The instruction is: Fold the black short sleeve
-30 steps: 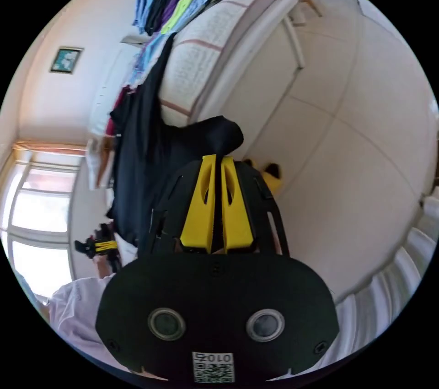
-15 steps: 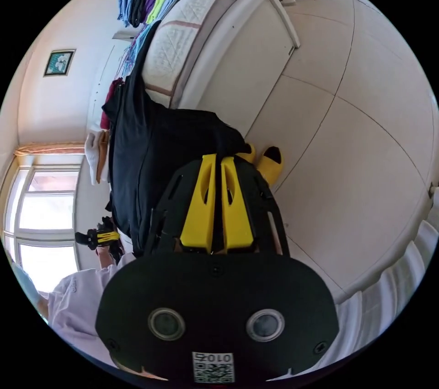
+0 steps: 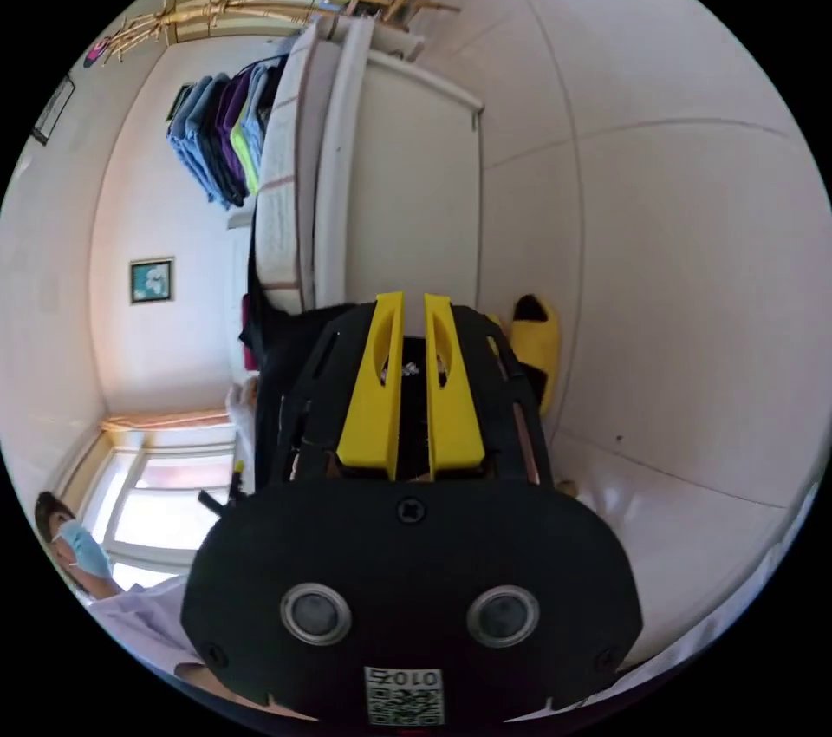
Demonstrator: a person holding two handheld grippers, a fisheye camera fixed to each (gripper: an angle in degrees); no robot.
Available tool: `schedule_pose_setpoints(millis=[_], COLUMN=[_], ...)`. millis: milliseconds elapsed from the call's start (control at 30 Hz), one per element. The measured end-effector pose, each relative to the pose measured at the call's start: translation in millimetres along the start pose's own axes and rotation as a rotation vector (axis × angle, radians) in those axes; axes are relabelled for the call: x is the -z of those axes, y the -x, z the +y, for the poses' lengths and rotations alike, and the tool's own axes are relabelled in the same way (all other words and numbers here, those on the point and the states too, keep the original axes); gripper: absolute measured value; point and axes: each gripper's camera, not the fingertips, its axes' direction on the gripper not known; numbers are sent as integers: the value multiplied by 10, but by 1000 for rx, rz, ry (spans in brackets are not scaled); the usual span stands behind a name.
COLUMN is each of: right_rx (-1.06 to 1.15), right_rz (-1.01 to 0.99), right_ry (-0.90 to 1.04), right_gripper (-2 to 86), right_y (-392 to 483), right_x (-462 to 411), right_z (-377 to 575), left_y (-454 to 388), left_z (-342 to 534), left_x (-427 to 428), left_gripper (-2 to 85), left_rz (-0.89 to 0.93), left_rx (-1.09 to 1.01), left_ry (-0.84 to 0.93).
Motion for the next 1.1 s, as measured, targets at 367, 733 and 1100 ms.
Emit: schedule_pose_setpoints(millis=[367, 733, 1100], right_rx=[821, 1062, 927], right_rz=[286, 311, 465], right_ry=[-178, -69, 95], right_gripper=[65, 73, 114], right_y=[3250, 4608, 5160], right_x=[-579, -1744, -2730], right_z=[-597, -765, -1339], left_y=[1585, 2020, 2741], left_z=[-1759, -2231, -2525], left_x=[-1510, -2414, -1719], left_gripper=[61, 32, 0], left_rz=[-294, -497, -272], left_rx=[113, 143, 153], left_ry=[25, 103, -6])
